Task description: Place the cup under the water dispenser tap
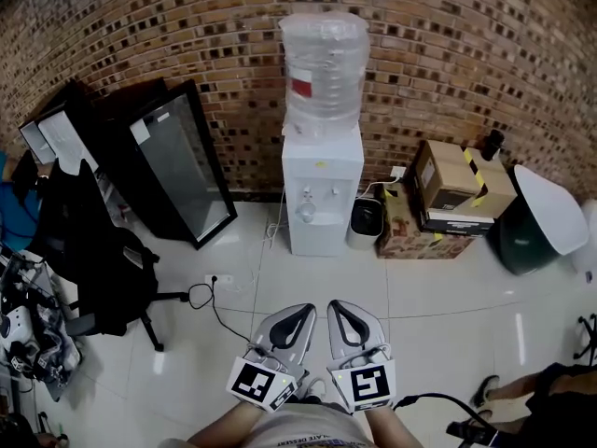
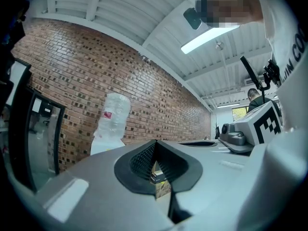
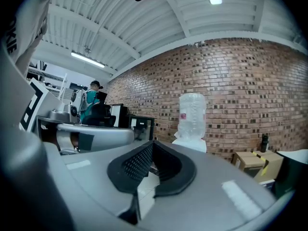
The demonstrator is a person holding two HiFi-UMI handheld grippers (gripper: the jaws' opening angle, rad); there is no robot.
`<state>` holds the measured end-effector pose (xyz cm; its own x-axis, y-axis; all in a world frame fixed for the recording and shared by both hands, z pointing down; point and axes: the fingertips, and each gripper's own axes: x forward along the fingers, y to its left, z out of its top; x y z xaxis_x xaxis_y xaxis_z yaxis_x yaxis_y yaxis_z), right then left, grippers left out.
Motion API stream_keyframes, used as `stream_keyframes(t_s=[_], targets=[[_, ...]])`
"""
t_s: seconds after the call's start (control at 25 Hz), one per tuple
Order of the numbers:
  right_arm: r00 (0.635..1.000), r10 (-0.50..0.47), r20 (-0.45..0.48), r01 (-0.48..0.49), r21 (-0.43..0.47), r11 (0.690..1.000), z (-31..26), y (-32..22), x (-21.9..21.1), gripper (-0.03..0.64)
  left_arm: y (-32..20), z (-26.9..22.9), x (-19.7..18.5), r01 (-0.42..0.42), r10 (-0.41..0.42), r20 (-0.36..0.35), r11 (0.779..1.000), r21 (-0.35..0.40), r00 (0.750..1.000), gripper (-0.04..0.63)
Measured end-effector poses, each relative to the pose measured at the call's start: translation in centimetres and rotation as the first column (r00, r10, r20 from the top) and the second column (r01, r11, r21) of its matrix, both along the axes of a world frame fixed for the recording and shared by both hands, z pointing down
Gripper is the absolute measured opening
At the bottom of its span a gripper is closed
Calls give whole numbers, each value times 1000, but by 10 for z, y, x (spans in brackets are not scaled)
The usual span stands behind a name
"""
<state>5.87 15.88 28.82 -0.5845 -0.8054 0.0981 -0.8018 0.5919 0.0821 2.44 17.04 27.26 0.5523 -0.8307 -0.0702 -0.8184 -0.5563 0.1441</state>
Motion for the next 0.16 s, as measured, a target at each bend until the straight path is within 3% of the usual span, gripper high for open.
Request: stream_keyframes(t_s=[0.16], targets=[[1000,8,1,-8,0,1000,0,4,-5,5,5,0,-6,-5,5,-2,1000,-4,1000,-8]])
